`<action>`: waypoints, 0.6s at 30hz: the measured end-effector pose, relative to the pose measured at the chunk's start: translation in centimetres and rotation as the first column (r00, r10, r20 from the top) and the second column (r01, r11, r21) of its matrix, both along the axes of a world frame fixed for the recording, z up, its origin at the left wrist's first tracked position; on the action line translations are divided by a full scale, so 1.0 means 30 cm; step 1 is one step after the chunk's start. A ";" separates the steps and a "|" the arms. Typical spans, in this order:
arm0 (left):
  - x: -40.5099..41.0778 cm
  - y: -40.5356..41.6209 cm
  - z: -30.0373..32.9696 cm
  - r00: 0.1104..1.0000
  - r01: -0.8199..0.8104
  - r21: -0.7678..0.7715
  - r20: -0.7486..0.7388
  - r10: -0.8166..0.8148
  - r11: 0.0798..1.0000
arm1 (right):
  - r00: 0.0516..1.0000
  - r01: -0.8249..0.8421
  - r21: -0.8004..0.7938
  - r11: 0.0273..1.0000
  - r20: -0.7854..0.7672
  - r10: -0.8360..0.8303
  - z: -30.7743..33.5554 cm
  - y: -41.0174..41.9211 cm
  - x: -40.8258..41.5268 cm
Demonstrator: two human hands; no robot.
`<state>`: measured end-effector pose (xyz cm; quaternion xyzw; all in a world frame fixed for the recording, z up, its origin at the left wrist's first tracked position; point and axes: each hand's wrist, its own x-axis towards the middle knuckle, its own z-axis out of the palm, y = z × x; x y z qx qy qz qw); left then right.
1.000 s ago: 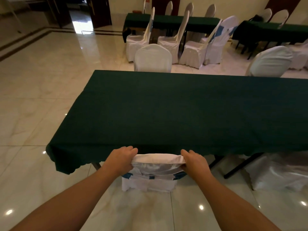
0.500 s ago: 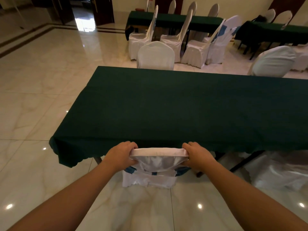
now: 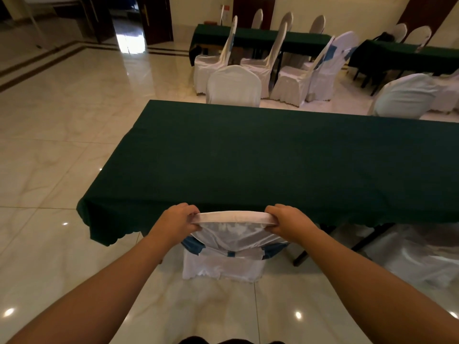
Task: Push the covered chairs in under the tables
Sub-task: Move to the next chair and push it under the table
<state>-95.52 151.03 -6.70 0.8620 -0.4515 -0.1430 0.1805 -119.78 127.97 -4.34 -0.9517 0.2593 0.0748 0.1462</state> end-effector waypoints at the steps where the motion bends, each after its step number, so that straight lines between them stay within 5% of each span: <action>1: -0.004 -0.001 0.005 1.000 -0.004 -0.004 -0.005 0.004 1.000 | 1.000 0.001 -0.006 1.000 -0.001 -0.001 0.001 0.000 0.002; 18: -0.146 -0.102 0.031 0.999 0.027 -0.073 0.024 -0.025 0.997 | 0.996 0.049 -0.065 0.997 -0.065 -0.054 0.063 -0.082 -0.100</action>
